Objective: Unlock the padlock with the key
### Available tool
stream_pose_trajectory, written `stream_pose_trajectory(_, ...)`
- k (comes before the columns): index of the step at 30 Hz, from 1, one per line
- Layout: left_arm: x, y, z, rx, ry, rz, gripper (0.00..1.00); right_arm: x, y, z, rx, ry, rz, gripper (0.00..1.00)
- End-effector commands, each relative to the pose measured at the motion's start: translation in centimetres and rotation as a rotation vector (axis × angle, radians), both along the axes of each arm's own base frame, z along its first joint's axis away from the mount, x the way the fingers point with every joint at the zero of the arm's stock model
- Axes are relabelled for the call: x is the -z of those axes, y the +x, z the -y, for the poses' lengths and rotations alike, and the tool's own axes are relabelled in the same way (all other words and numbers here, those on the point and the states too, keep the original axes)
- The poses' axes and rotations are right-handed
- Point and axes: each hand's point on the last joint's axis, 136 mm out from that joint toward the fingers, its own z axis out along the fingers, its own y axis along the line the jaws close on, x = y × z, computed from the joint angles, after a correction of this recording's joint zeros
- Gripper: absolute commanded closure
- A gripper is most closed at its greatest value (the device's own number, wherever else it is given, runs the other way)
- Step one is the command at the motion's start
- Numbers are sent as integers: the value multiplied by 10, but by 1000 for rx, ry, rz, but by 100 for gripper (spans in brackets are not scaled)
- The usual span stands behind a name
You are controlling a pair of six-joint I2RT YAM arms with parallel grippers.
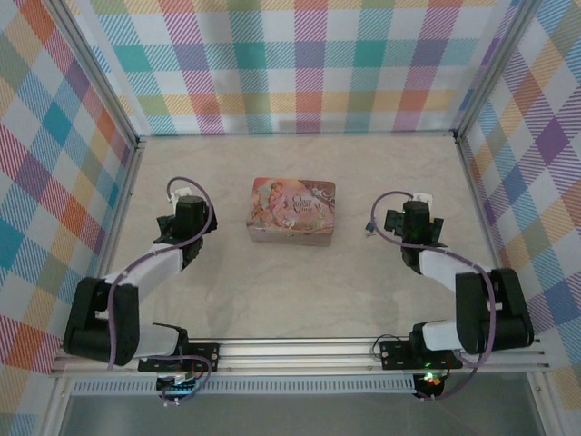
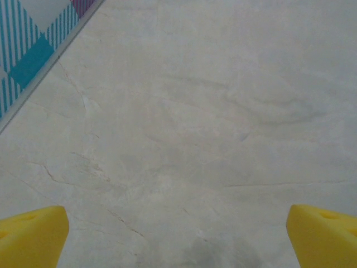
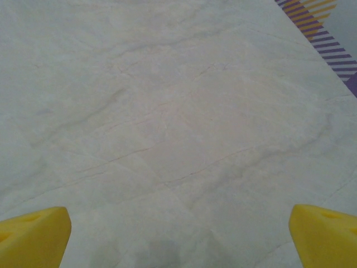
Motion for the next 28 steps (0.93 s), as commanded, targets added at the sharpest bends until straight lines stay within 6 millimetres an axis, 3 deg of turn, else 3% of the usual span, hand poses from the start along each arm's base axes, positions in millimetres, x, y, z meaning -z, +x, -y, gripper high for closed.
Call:
stream_pose_trajectory(1,1,16,2,52,-2,132,0,-32,18,0,-25,-38,186,0)
stream_pose_trajectory(4,1,26,22,176,-17,145,0,-31,23,-6,-74,15,197,0)
stream_pose_trajectory(6,0,29,21,184,1,187,0,-26,26,-17,-154,46,269,0)
stream_pose_trajectory(8,12,26,17,179,-19,230,0,-22,27,-32,-242,60,242,0)
stream_pose_trajectory(10,18,26,19,202,-19,265,0,-10,29,-31,-260,86,248,0)
stream_pose_trajectory(28,22,29,11,172,-56,218,0,-11,32,-30,-276,121,231,0)
